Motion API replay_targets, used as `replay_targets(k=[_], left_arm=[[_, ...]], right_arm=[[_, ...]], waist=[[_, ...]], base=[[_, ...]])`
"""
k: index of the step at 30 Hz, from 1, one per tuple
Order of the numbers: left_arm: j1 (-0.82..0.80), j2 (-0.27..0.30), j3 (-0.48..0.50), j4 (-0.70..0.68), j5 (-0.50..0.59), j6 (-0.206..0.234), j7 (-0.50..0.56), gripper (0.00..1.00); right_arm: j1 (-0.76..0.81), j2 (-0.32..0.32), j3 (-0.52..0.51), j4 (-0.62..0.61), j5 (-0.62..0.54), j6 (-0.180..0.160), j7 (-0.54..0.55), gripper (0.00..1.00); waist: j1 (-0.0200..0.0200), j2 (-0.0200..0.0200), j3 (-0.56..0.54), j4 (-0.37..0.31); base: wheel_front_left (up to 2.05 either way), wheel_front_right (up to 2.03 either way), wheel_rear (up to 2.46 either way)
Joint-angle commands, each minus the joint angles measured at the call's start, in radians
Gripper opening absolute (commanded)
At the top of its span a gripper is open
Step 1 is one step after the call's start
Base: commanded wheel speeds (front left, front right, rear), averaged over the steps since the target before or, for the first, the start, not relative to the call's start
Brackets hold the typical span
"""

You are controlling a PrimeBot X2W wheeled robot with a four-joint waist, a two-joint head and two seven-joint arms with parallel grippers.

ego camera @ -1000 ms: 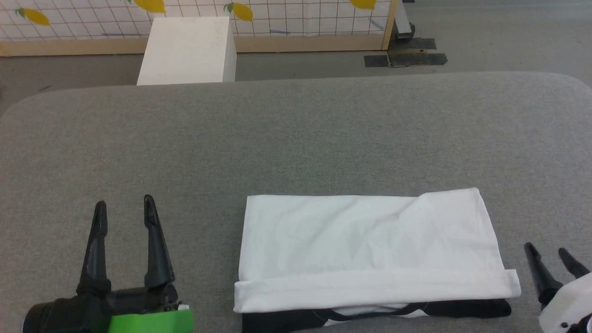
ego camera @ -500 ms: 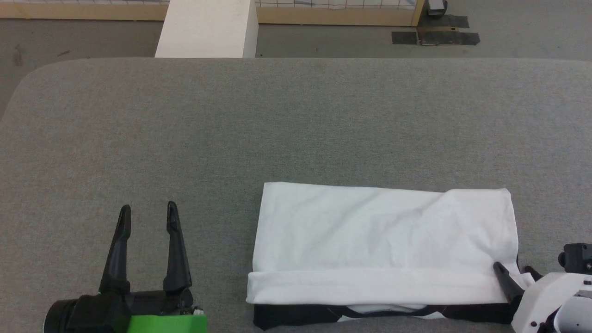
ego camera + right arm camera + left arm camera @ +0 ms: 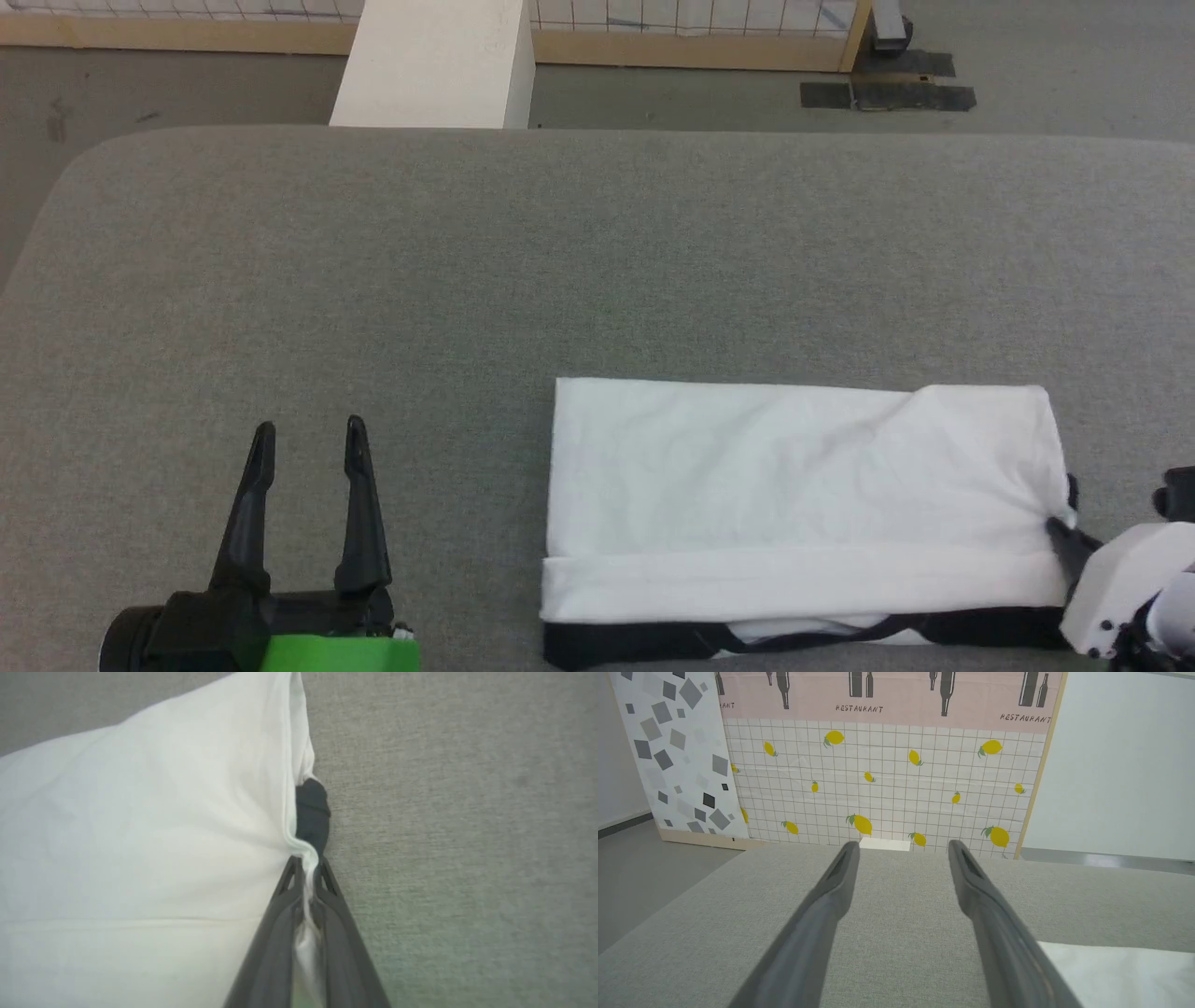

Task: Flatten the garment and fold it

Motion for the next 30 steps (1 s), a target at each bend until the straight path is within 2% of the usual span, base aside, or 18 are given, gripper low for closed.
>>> replay_targets(k=[1,7,12,14,15,22,30], left_arm=[[0.009,-0.005,0.003,0.005,0.009,-0.008,-0.004,1.00],[0.024,-0.016,0.013,0.011,0.008,-0.019,-0.004,1.00],[0.028,-0.024,0.017,0.021,0.007,-0.030,-0.004,1.00],[0.028,-0.029,0.019,0.025,0.005,-0.034,-0.004,1.00],[0.028,-0.038,0.018,0.034,0.003,-0.041,-0.004,1.00],[0.023,-0.055,0.020,0.048,0.002,-0.053,-0.004,1.00],[0.000,-0.071,0.015,0.060,0.003,-0.074,-0.004,1.00]], right_arm=[[-0.022,-0.022,-0.045,0.008,-0.019,-0.002,-0.014,0.00],[-0.038,-0.093,-0.214,-0.009,-0.078,-0.002,-0.023,0.00],[-0.023,-0.128,-0.249,-0.046,-0.094,-0.002,-0.005,0.00],[-0.020,-0.126,-0.223,-0.085,-0.082,-0.002,0.011,0.00],[-0.016,-0.112,-0.145,-0.165,-0.053,-0.002,0.042,0.00],[-0.010,-0.041,0.074,-0.338,0.030,-0.002,0.159,0.00],[-0.047,-0.005,0.244,-0.343,0.026,-0.002,0.207,0.00]], waist=[[0.0000,0.0000,-0.018,-0.012],[0.0000,0.0000,-0.038,-0.029],[0.0000,0.0000,-0.043,-0.038],[0.0000,0.0000,-0.046,-0.043],[0.0000,0.0000,-0.052,-0.048],[0.0000,0.0000,-0.059,-0.047],[0.0000,0.0000,-0.036,-0.013]], base=[[0.00,0.00,0.00],[0.00,0.00,0.00],[0.00,0.00,0.00],[0.00,0.00,0.00],[0.00,0.00,0.00],[0.00,0.00,0.00],[0.00,0.00,0.00]])
